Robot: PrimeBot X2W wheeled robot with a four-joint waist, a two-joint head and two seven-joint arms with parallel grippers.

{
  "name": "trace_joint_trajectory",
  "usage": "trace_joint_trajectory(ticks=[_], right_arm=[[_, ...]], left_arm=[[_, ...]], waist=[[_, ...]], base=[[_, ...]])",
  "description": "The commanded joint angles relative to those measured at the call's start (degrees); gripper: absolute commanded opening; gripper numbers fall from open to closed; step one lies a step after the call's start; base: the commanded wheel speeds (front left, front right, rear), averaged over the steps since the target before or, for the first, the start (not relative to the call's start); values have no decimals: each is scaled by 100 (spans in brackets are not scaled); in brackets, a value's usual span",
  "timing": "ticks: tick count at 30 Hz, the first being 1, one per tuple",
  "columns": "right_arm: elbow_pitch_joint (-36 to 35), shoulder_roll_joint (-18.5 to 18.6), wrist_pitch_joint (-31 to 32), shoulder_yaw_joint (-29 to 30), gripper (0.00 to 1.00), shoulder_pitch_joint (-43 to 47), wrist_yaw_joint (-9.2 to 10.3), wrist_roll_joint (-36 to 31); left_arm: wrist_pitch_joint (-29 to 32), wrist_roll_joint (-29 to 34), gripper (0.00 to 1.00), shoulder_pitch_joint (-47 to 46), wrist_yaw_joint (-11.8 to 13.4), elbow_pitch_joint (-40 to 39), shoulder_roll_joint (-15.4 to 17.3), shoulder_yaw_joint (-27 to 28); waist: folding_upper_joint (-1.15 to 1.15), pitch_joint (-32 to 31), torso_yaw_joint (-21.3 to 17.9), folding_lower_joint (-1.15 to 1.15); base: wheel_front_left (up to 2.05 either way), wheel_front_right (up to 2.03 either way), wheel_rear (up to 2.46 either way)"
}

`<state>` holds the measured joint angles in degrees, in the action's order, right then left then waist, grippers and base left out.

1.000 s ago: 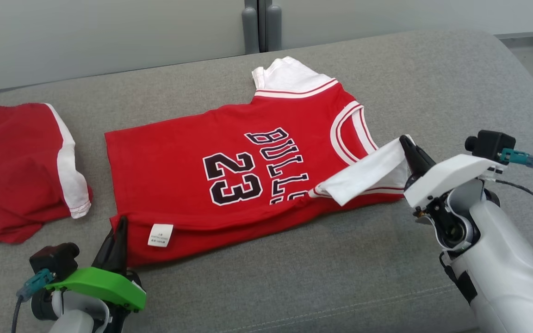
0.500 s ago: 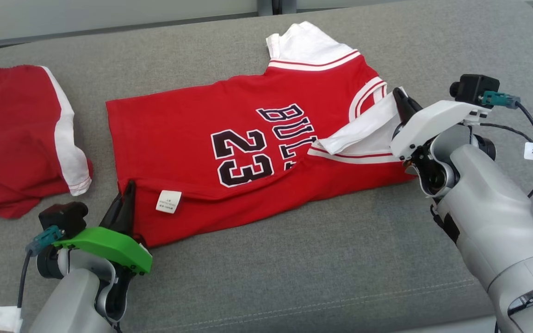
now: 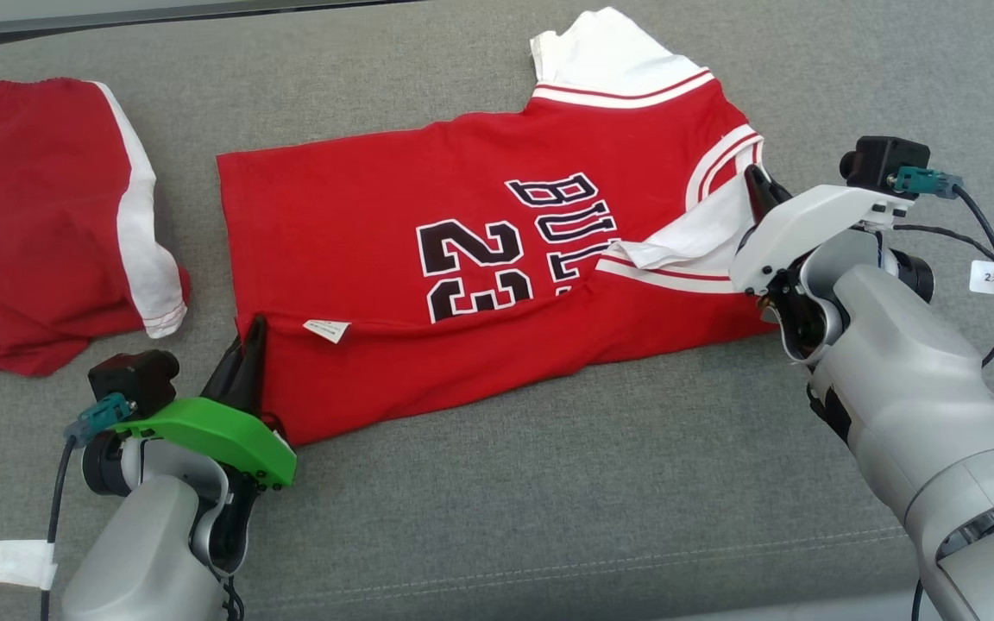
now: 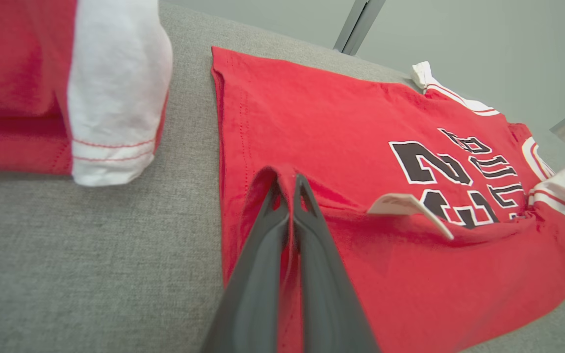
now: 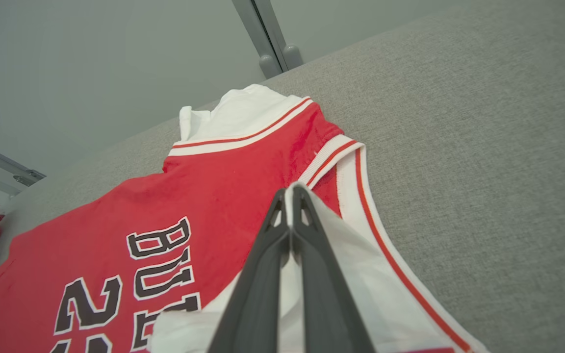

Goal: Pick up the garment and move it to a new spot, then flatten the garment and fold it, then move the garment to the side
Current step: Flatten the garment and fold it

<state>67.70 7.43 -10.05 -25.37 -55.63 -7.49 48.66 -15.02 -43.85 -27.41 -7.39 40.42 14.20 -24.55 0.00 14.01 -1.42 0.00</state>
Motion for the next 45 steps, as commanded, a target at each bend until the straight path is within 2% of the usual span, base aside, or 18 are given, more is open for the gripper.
trace_joint_trajectory(ticks=[1,2,3,4,5,11,21,30,34,39,45], right_arm=[[27,17,-48,-28,0,-76,0,19],[51,16,-82,-58,0,-75,0,24],[73,12,-99,-91,11,-73,0,30],[78,23,-150,-137,56,-78,0,0],[81,32,-185,-171,100,-80,0,-8],[0,60,-318,-341,100,79,0,119],[-559,442,-503,-831,100,751,0,193],[-1034,900,-523,-1049,100,1228,0,-400],[-1077,903,-524,-971,100,1403,1,-699],[-914,856,-525,-962,100,1537,1,-978],[-649,799,-525,-950,100,1498,1,-1164]], left_arm=[[-11,-58,0,-108,-11,4,10,-3],[-11,-55,0,-111,-11,15,8,0],[-11,-51,18,-111,-11,34,14,12],[-11,-4,49,-116,-10,61,33,45],[-12,41,100,-116,-11,84,37,79],[-12,267,100,16,-11,102,-45,338],[-11,1080,100,751,-11,-456,-289,1042],[-11,1937,100,1284,-3,-835,-587,1513],[-11,2192,100,1445,-4,-812,-704,1622],[-11,2550,100,1434,22,-585,-700,1671],[-12,2683,100,1352,14,-304,-740,1758]], waist=[[0,3,-3,0],[0,5,-8,0],[0,6,-16,0],[0,5,-26,0],[0,2,-38,0],[0,-101,-98,0],[0,-445,-103,0],[0,-554,-116,0],[0,-579,-132,0],[0,-560,-127,0],[0,-504,-116,0]], base=[[0,0,0],[0,0,0],[0,0,0],[0,0,0],[0,0,0],[0,0,0],[0,0,0],[0,0,0],[0,0,0],[0,0,0],[0,0,0]])
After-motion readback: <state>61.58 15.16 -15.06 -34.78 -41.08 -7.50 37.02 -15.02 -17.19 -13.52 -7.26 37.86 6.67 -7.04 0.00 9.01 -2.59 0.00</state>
